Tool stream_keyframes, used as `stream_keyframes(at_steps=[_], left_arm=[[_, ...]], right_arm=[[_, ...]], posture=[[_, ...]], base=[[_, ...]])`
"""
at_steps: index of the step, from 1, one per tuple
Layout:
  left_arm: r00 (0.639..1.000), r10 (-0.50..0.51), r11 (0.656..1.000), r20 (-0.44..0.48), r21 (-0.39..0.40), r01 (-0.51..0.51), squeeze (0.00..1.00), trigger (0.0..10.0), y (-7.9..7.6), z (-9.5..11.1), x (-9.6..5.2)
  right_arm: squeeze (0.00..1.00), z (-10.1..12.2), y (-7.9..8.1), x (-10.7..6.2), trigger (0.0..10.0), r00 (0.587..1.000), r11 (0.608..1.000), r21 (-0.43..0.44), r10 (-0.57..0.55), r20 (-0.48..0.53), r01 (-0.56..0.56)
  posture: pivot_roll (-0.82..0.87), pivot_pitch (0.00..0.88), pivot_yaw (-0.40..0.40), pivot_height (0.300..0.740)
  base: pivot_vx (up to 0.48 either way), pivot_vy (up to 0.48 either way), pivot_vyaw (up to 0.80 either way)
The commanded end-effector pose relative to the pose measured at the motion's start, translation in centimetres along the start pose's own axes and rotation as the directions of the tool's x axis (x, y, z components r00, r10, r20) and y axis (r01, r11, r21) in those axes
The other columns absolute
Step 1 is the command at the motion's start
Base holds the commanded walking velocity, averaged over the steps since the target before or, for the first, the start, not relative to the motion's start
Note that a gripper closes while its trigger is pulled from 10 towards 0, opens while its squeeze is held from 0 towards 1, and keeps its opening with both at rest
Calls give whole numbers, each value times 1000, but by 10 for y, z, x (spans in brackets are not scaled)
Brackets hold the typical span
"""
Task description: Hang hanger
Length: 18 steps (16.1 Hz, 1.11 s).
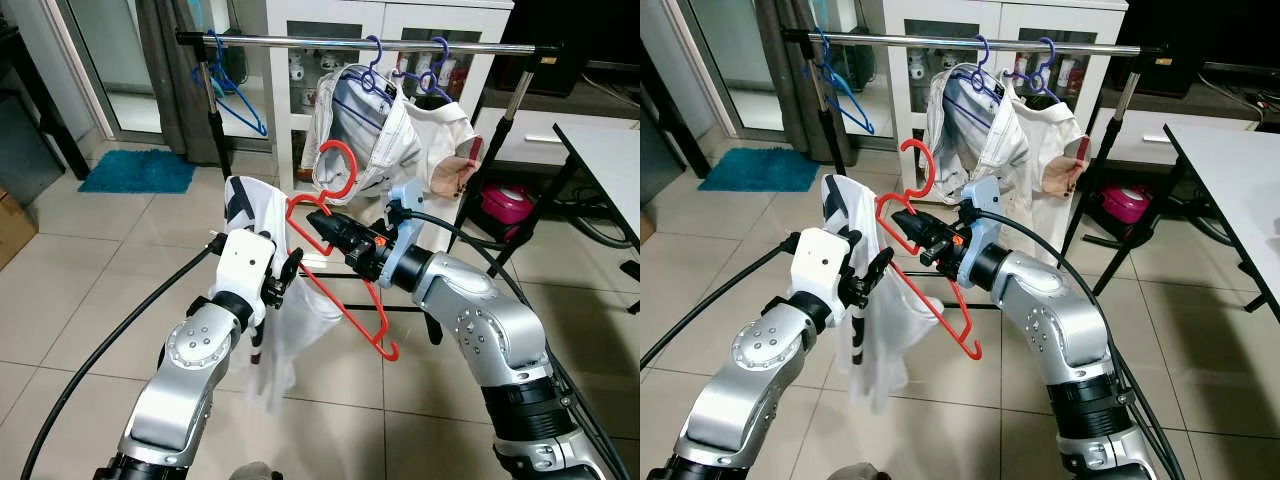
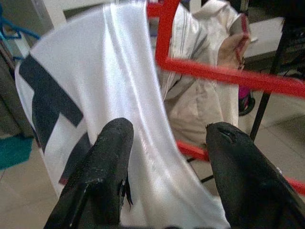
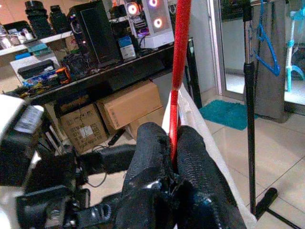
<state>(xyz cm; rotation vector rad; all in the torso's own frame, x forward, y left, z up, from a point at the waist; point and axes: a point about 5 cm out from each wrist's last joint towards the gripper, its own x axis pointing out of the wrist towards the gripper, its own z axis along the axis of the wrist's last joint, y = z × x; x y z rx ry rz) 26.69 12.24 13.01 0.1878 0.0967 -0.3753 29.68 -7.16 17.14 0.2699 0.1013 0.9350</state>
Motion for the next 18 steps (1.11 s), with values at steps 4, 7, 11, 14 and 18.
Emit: stream_keyframes(at_steps=[4, 7, 11, 14, 18], left_arm=[[999, 42, 999, -9, 33, -41, 0, 1412, 11, 1, 6], [999, 42, 999, -4, 35, -42, 0, 0, 12, 2, 7], [999, 35, 999, -5, 31, -35, 0, 0, 11, 1, 8], [999, 46, 999, -7, 23, -45, 0, 0, 13, 0, 8], [998, 60, 998, 11, 17, -60, 0, 0, 15, 1, 7]], right_arm=[[0, 15, 3, 3, 10000, 997, 999, -24, 36, 72, -35], [0, 14, 3, 3, 10000, 997, 999, -20, 32, 76, -31], [0, 14, 2, 2, 10000, 997, 1000, -13, 21, 77, -20], [0, 14, 1, 3, 10000, 997, 1000, -9, 19, 81, -19], [0, 14, 1, 3, 10000, 996, 1000, -5, 20, 82, -19]], posture=[[-39, 0, 22, 740], [-40, 0, 26, 740], [-41, 0, 26, 740], [-37, 0, 23, 740], [-38, 0, 22, 740]], base=[[0, 0, 0], [0, 0, 0], [0, 0, 0], [0, 0, 0], [0, 0, 0]])
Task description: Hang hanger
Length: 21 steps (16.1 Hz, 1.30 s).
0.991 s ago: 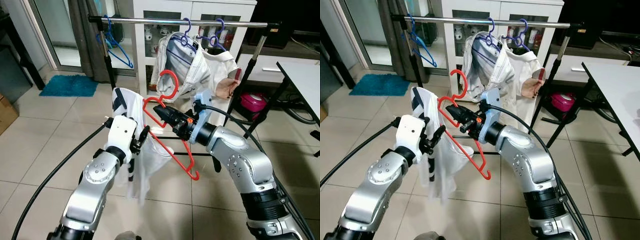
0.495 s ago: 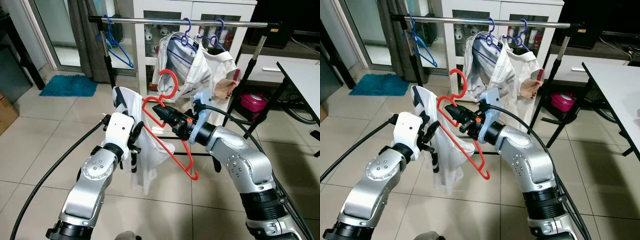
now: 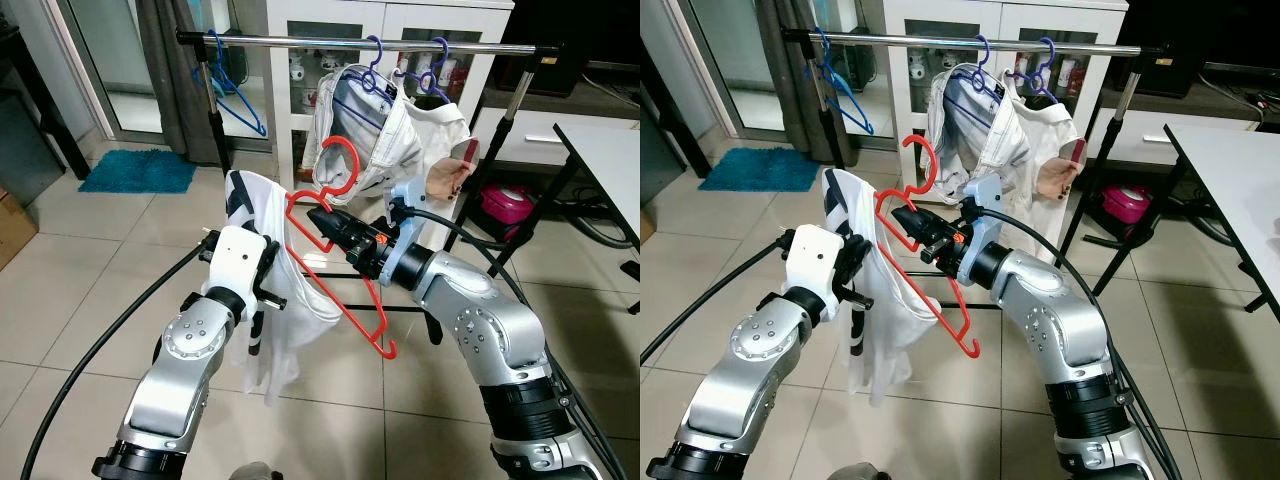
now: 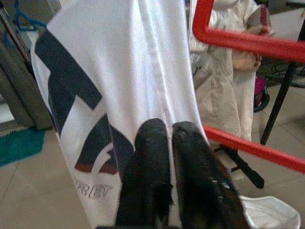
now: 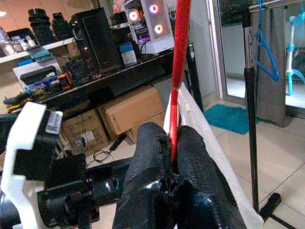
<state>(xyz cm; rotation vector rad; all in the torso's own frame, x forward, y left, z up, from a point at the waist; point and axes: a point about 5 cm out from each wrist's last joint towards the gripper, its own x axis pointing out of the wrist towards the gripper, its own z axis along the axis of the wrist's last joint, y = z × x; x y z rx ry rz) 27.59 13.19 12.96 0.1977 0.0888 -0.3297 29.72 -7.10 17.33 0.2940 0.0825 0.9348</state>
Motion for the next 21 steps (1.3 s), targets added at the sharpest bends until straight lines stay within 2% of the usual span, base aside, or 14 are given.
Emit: stream_keyframes(at_steps=[1, 7, 10, 11, 12, 13, 14, 15, 21], left_arm=[[1000, 16, 1000, 18, 3, -16, 0, 0, 3, 4, 2], [997, 66, 997, 48, -43, -64, 0, 0, 10, 4, 0], [997, 43, 997, 57, -60, -40, 0, 0, 7, 5, -1], [996, 11, 998, 87, -61, -6, 0, 0, 2, 8, -2], [995, 9, 999, 96, -46, -5, 0, 1922, 1, 9, -3], [994, 11, 1000, 111, -13, -10, 0, 7255, 0, 9, -4], [991, 11, 1000, 133, 17, -14, 294, 10000, 1, 10, -4], [990, 0, 1000, 143, 16, -3, 1000, 10000, 0, 11, -4], [990, -46, 999, 130, 21, 43, 1000, 10000, -5, 6, 1]], right_arm=[[0, 12, 1, 2, 10000, 998, 1000, -13, 13, 55, -13], [0, 13, -2, 2, 10000, 997, 1000, 9, -21, 72, 21], [0, 13, -3, 2, 10000, 997, 1000, 13, -27, 75, 26], [0, 13, -3, 2, 10000, 997, 1000, 12, -30, 75, 29], [0, 13, -4, 1, 10000, 997, 999, 10, -33, 73, 32], [0, 12, -4, 1, 10000, 997, 999, 8, -36, 70, 36], [0, 12, -4, 1, 10000, 997, 999, 8, -37, 69, 36], [0, 12, -4, 1, 10000, 997, 999, 9, -36, 69, 35], [0, 14, -4, 2, 10000, 997, 1000, 5, -30, 74, 30]], posture=[[-40, 0, 24, 740], [-40, 0, 27, 740], [-41, 0, 28, 740], [-41, 0, 28, 740], [-41, 0, 28, 740], [-43, 0, 29, 740], [-43, 0, 29, 740], [-44, 0, 28, 740], [-56, 0, 34, 740]], base=[[0, 0, 0], [0, 0, 0], [0, 0, 0], [0, 0, 0], [0, 0, 0], [0, 0, 0], [0, 0, 0], [0, 0, 0], [0, 0, 0]])
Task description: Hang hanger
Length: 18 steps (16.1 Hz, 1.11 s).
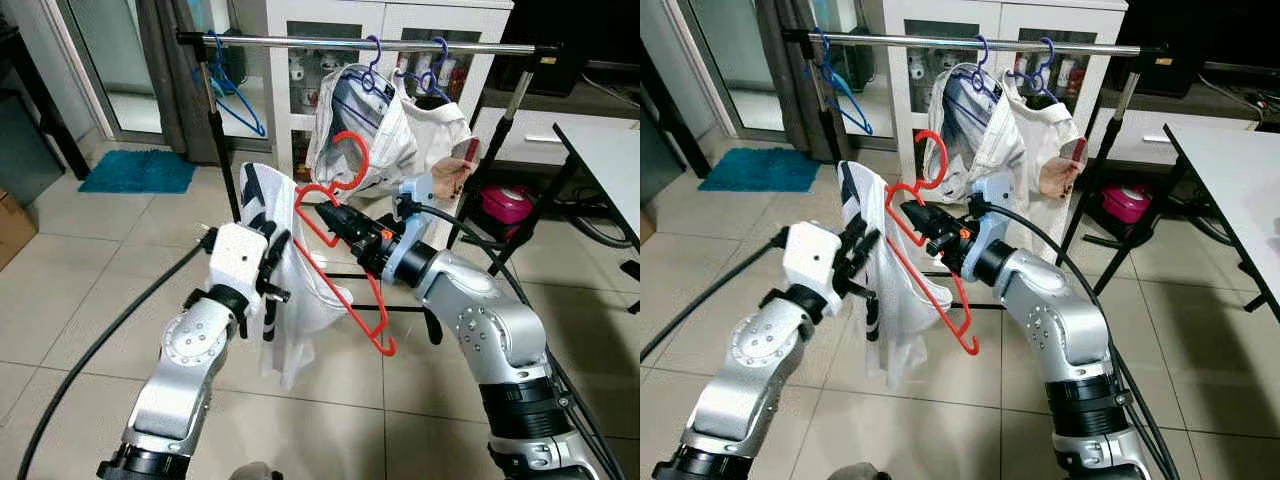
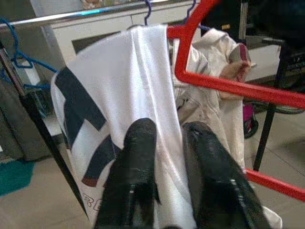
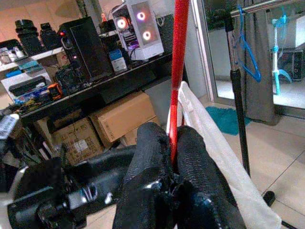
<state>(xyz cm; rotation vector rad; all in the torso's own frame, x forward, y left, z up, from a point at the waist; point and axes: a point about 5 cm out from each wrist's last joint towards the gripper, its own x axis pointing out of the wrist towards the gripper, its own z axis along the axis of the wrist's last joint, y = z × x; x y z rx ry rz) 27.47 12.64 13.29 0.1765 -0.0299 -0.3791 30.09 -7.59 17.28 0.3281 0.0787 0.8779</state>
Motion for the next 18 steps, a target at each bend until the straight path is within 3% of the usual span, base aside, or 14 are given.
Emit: stream_keyframes(at_steps=[1, 2, 3, 7, 8, 9, 18], left_arm=[[1000, -7, 1000, -12, 27, 7, 1000, 10000, 0, -1, 3], [1000, -9, 1000, -28, 27, 10, 1000, 10000, 1, -4, 4], [999, -13, 1000, -32, 26, 14, 0, 10000, 2, -4, 6], [999, -18, 999, -41, 36, 19, 0, 10000, 8, -4, 20], [999, -20, 999, -38, 36, 22, 0, 5608, 8, -3, 22], [999, -22, 999, -34, 36, 23, 0, 157, 8, -3, 24], [999, -30, 999, -29, 32, 31, 0, 0, 9, -5, 27]], right_arm=[[0, 13, 2, 3, 10000, 998, 999, -24, 26, 49, -25], [0, 14, 3, 3, 10000, 998, 999, -26, 29, 51, -28], [0, 13, 3, 3, 10000, 998, 999, -26, 32, 51, -30], [0, 13, 5, 3, 10000, 998, 999, -26, 38, 51, -37], [0, 13, 5, 3, 10000, 998, 999, -26, 38, 52, -37], [0, 13, 5, 3, 10000, 998, 999, -26, 36, 54, -34], [0, 14, 4, 5, 10000, 998, 999, -23, 35, 58, -34]], posture=[[-58, 0, 35, 740], [-58, 0, 35, 740], [-58, 0, 35, 740], [-62, 0, 40, 740], [-64, 0, 42, 740], [-64, 0, 43, 740], [-59, 0, 38, 740]], base=[[0, 0, 0], [0, 0, 0], [0, 0, 0], [0, 0, 0], [0, 0, 0], [0, 0, 0], [0, 0, 0]])
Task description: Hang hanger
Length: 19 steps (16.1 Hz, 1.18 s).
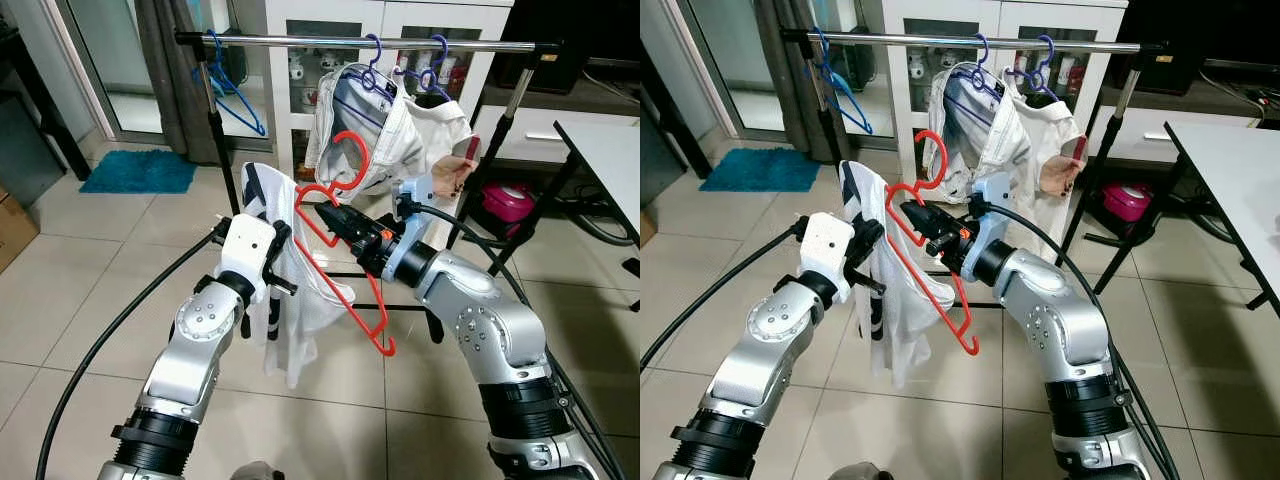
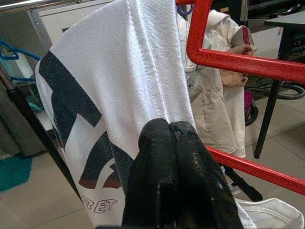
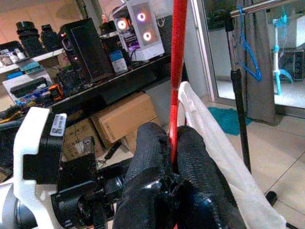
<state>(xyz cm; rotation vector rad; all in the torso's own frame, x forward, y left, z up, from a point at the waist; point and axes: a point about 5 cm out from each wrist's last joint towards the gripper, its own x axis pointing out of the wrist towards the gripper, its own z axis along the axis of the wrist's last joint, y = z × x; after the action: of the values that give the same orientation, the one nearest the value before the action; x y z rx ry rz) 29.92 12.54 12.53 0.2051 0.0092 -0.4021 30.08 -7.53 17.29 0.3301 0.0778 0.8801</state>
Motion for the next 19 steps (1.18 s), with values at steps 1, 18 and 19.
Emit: stream_keyframes(at_steps=[1, 18, 19], left_arm=[[1000, -4, 1000, 14, 11, 4, 0, 0, 2, 4, 3], [970, 204, 971, 129, -155, -184, 0, 0, 25, 17, -9], [969, 211, 969, 125, -155, -191, 0, 0, 25, 17, -10]], right_arm=[[0, 14, 4, 4, 10000, 998, 999, -24, 33, 56, -31], [0, 12, -29, 3, 10000, 961, 963, 2, -268, 64, 269], [0, 12, -34, 2, 10000, 947, 949, 9, -315, 69, 315]], posture=[[-58, 0, 36, 740], [-54, 0, 31, 740], [-53, 0, 29, 740]], base=[[0, 0, 0], [0, 0, 0], [0, 0, 0]])
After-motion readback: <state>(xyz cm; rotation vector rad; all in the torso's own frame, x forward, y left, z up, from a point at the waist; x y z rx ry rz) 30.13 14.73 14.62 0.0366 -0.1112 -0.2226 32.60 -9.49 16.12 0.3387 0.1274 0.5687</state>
